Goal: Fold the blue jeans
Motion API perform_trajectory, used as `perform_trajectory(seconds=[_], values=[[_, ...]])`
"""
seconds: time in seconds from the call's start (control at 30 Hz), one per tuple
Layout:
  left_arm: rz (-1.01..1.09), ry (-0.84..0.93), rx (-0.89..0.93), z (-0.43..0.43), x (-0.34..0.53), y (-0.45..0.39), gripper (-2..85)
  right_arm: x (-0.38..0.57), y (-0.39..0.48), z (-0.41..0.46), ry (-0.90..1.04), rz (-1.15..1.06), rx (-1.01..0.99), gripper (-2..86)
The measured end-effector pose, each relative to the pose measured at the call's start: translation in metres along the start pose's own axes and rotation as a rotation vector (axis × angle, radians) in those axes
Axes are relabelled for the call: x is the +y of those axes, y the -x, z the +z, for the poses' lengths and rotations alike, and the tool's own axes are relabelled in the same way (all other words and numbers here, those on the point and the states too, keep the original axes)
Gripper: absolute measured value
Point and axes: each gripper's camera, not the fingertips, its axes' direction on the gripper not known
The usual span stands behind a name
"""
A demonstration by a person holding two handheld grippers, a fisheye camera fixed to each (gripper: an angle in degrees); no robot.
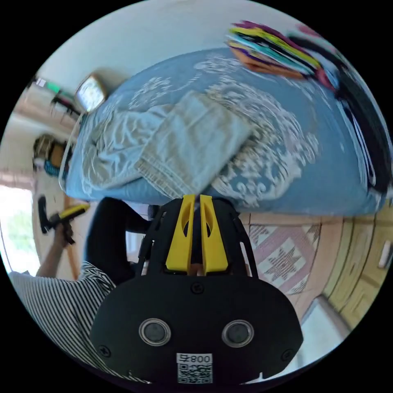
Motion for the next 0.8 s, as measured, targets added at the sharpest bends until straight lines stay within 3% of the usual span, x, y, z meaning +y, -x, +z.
perform_trajectory(seconds=[0.2,0.27,0.47,0.67,0.8], values=[[-0.302,-0.149,0.084,0.002,0.012,0.075,9.6,-0.003,0.135,0.042,-0.083,-0.360,0.344,8.4],[-0.459,-0.188,0.137,0.012,0.025,0.110,12.3,0.001,0.152,0.057,-0.079,-0.385,0.362,9.1],[-0.670,-0.181,0.316,0.060,0.028,0.175,13.4,0.019,0.176,0.107,0.039,-0.359,0.355,10.4],[-0.700,-0.248,0.471,0.085,0.021,0.197,7.1,0.045,0.197,0.126,0.059,-0.394,0.368,6.2],[-0.597,-0.351,0.490,0.064,0.025,0.192,6.0,0.052,0.175,0.099,0.050,-0.328,0.227,3.1]])
